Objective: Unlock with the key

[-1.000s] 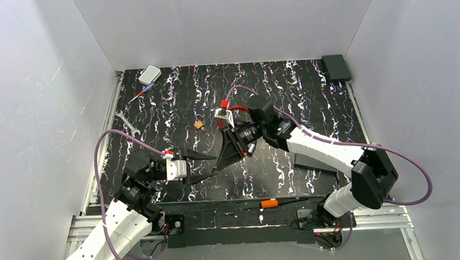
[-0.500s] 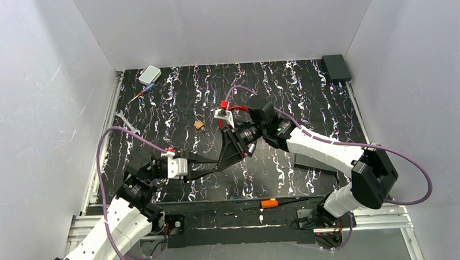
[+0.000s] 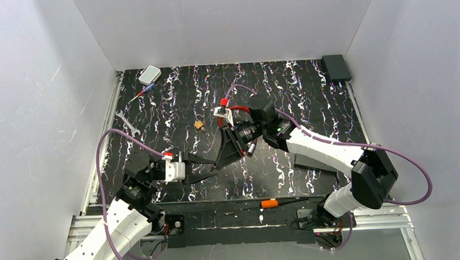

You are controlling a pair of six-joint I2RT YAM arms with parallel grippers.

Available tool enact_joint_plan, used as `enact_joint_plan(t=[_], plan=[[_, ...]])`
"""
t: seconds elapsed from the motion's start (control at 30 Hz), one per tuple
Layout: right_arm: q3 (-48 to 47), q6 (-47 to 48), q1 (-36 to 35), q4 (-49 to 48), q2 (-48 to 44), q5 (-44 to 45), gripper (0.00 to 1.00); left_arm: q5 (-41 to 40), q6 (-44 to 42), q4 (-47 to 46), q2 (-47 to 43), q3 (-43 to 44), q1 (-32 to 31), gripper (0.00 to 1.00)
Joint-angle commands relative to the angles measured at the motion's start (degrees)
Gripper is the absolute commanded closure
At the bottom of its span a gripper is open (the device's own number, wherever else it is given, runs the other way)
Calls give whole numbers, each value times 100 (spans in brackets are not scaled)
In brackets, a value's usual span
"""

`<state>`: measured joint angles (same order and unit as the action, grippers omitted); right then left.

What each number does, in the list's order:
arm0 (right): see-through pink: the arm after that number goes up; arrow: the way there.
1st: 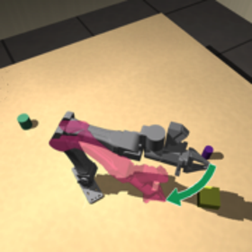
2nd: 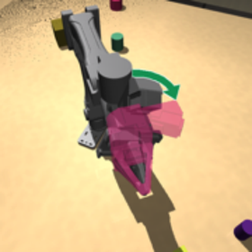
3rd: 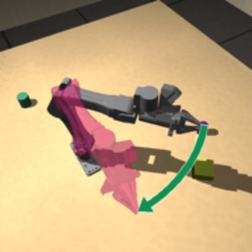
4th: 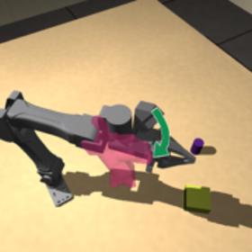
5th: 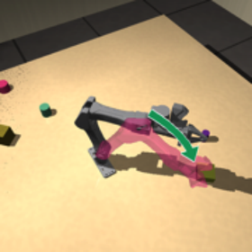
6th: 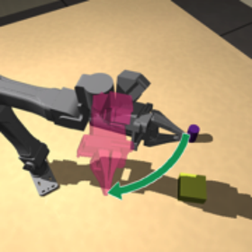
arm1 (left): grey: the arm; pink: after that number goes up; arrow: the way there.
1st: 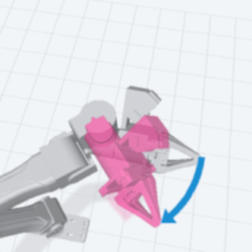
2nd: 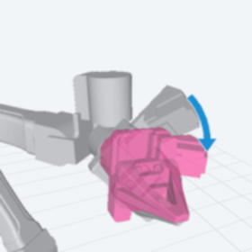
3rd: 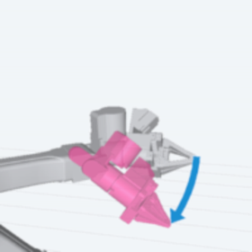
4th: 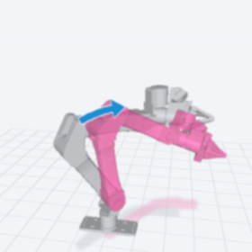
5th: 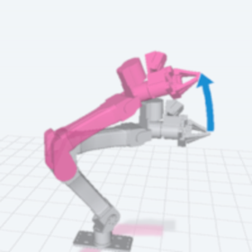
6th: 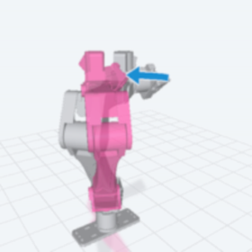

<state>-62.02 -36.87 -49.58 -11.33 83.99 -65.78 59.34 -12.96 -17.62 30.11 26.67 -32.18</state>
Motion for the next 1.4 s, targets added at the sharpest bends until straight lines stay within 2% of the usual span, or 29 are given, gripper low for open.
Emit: enact_joint_plan(t=[0.0,0.17,0.3,0.4,0.6,0.7,0.8,0.9,0.97,1.1,1.27,1.37], plan=[[-137,-209,-60,-685,-62,74,99,140,56,23,38,-110,-51,66],[-116,-401,-60,-917,-102,122,99,126,61,-14,87,-92,-68,82],[10,-847,-59,-1507,-127,135,99,-4,108,-103,127,-93,-91,100],[80,-1099,-60,-1850,-120,141,99,-96,229,-240,127,-131,-95,100],[94,-1127,-60,-1822,-70,169,99,-292,498,-459,74,-210,-96,100],[23,-972,-32,-1516,-73,348,80,-484,616,-479,-47,-258,-95,100],[-192,-568,78,-850,-116,574,51,-672,805,-479,-219,-322,-95,100],[-357,-297,264,-331,-201,947,36,-777,1074,-480,-416,-379,-95,100],[-389,-241,410,-169,-270,1209,28,-803,1197,-472,-542,-402,-95,100],[-429,-129,574,149,-402,1654,24,-954,1375,-472,-748,-442,-95,100],[-548,130,900,1244,-538,2902,14,-1226,1993,-460,-942,-406,-96,100],[-95,-670,1422,752,-739,3142,2,-1294,2444,-418,-1109,-392,-95,100]])
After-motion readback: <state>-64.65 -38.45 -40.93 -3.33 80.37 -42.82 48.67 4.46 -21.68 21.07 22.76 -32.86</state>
